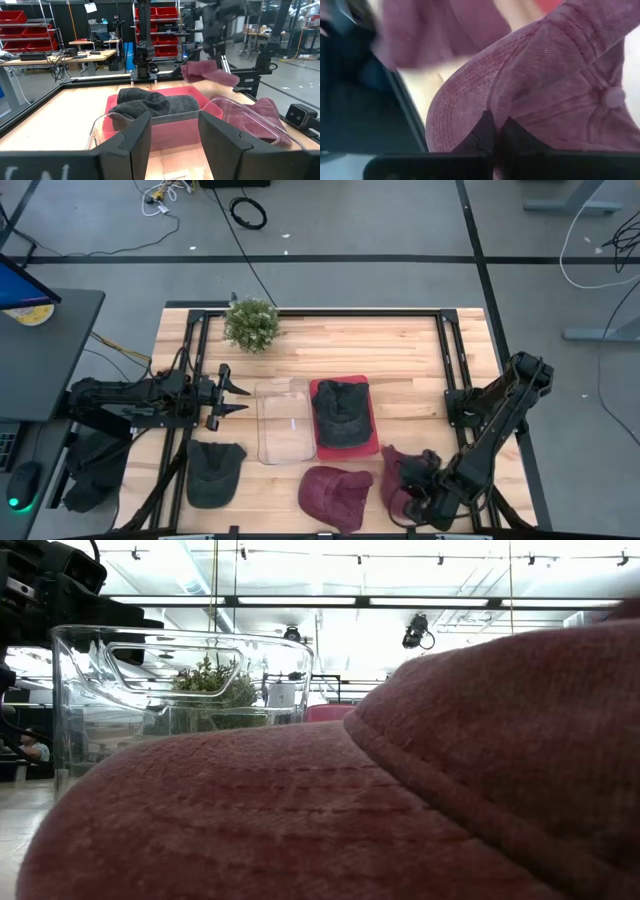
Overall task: Pick & Place hat
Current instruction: Put the right red cap into the transparent bin
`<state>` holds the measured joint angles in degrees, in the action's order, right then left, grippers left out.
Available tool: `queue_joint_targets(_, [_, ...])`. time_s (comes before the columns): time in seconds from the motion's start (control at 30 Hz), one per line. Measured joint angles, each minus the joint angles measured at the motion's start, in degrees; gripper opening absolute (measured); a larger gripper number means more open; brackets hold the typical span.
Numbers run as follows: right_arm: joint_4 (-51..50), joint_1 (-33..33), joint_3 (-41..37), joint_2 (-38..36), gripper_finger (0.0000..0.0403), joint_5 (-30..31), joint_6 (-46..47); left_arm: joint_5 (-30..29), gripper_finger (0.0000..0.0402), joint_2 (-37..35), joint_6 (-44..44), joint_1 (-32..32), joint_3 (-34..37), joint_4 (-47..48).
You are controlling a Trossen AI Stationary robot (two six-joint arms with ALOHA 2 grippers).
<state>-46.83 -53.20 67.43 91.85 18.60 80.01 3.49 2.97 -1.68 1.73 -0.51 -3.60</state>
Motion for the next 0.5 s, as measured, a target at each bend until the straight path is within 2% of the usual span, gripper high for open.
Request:
queue_joint_targets(0.3, [1.2, 12.2, 8.5, 0.0, 0.0001, 3.9, -22.0, 0.0, 0.0167, 0.0, 0.0, 0.0, 0.0, 0.0])
queue_joint_targets(0.5, [10.6, 22.2, 9.7, -0.1, 0.0000, 2.7, -40.2, 0.0, 0.0167, 0.0, 0.0, 0.0, 0.0, 0.0])
